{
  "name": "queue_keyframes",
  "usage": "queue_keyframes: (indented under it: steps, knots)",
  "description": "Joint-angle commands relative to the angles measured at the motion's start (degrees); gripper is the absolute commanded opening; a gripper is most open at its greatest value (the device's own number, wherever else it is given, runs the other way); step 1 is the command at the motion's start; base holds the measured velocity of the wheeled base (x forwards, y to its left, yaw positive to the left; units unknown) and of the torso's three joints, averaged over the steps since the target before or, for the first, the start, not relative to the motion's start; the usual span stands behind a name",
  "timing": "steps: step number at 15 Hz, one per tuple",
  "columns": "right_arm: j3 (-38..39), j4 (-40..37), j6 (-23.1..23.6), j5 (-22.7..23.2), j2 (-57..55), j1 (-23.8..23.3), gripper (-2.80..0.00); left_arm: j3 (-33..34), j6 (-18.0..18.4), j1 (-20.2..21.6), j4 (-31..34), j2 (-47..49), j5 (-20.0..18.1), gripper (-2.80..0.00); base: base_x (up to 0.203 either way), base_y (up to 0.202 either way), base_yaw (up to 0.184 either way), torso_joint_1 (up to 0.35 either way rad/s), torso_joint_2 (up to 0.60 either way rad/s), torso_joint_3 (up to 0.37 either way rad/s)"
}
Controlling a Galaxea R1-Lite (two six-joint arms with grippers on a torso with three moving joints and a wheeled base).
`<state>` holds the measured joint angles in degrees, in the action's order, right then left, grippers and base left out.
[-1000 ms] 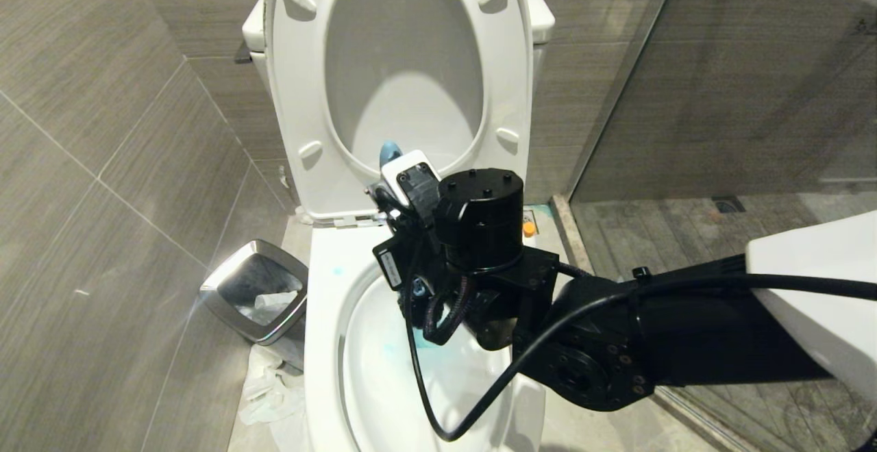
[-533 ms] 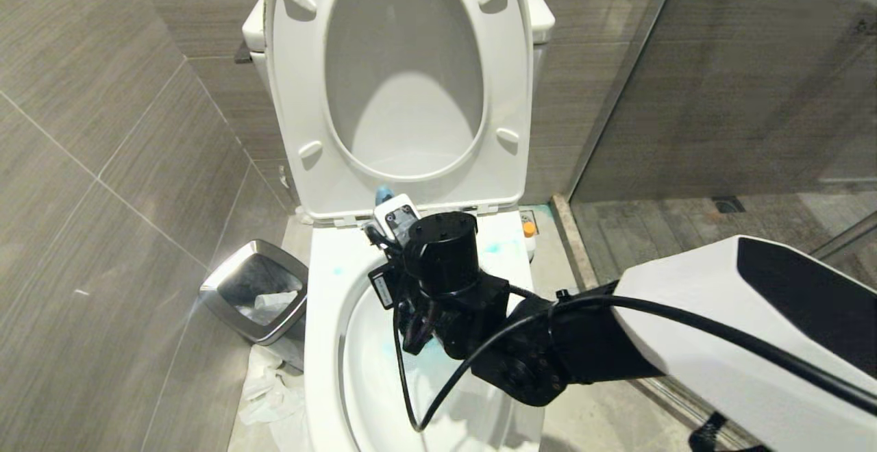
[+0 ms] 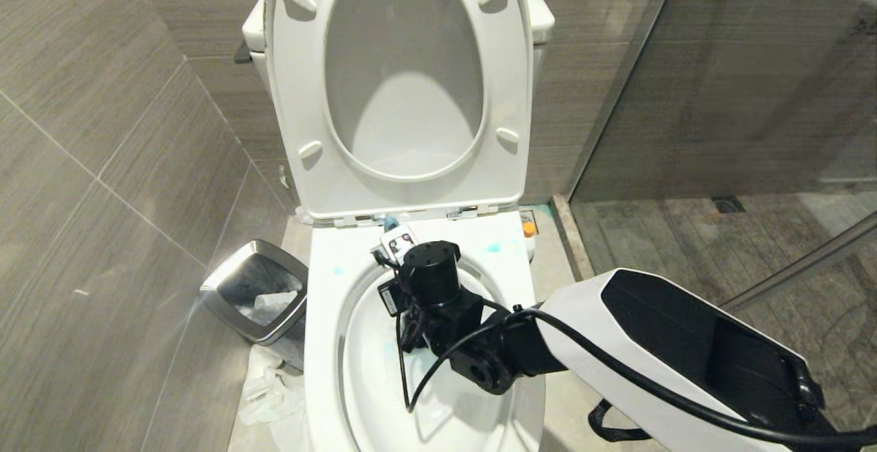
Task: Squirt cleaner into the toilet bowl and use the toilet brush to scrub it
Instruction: Scrub the toilet bowl
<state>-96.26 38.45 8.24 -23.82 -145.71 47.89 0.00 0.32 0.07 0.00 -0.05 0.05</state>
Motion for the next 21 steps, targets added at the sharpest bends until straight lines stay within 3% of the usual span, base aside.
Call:
queue_keyframes:
  steps: [1,11,21]
  knots:
    - [-0.8,0.1,0.2,-0.3,-3.5,-0.5,-2.80,0.0,-0.1,0.0,0.0,0.0,0.0,-2.80,0.000,0.000,0.000,0.000,0.00,0.000]
    - [-0.6,-0.1,1.3,-0.2,5.3,0.6,-2.80,0.0,0.1,0.0,0.0,0.0,0.0,-2.80,0.000,0.000,0.000,0.000,0.00,0.000]
    - [0.8,-0.1,1.2,-0.1,-2.5,-0.1,-2.80,0.1,0.1,0.0,0.0,0.0,0.1,-2.80,0.000,0.000,0.000,0.000,0.00,0.000]
